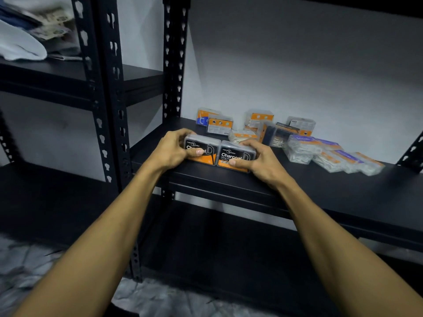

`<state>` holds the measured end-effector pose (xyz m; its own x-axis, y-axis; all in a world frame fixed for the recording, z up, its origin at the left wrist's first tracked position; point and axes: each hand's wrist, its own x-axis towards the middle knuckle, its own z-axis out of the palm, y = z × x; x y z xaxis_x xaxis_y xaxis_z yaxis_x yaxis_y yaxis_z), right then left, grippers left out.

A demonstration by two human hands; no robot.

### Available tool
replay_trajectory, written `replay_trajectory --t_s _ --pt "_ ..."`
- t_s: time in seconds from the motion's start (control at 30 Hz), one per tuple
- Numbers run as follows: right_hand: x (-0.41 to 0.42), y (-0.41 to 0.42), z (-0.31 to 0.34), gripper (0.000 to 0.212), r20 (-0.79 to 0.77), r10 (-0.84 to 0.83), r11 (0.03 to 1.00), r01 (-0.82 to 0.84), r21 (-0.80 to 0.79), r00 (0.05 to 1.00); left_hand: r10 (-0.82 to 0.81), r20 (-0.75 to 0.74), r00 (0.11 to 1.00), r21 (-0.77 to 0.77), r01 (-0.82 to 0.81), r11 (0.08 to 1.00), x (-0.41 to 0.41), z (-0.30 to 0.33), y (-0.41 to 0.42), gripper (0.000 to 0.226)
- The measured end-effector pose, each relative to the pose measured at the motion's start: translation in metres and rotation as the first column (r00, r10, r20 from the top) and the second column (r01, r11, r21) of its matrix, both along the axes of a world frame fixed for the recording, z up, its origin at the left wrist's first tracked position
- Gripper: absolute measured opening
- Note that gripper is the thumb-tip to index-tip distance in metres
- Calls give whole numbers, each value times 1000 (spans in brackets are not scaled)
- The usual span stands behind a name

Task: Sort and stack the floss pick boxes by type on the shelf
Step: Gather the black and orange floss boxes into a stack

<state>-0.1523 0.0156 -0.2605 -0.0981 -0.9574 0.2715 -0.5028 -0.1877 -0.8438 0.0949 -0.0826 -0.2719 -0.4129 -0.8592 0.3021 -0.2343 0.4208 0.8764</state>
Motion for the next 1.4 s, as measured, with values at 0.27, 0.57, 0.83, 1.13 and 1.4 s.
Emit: replay_trajectory --t_s 0.27,0.57,0.83,1.13,1.4 --pt "0 3 1 44 15 3 1000 -3 -3 1000 -43 7 999 24 43 999 1 3 0 63" --pt "-3 7 4 55 5 63 997 -62 -34 998 -71 -23 997 34 72 997 1 8 5 55" --pt "-61 10 10 36 200 -189 968 217 -128 961 94 -37 995 -28 -95 995 -13 32 4 56" --pt "-148 -21 51 11 -93 -506 819 445 -362 857 107 289 951 -268 -27 963 -144 100 -18 41" --pt "-186 -89 51 25 -404 -468 880 458 -127 786 163 578 800 -214 -44 976 -240 88 -41 73"
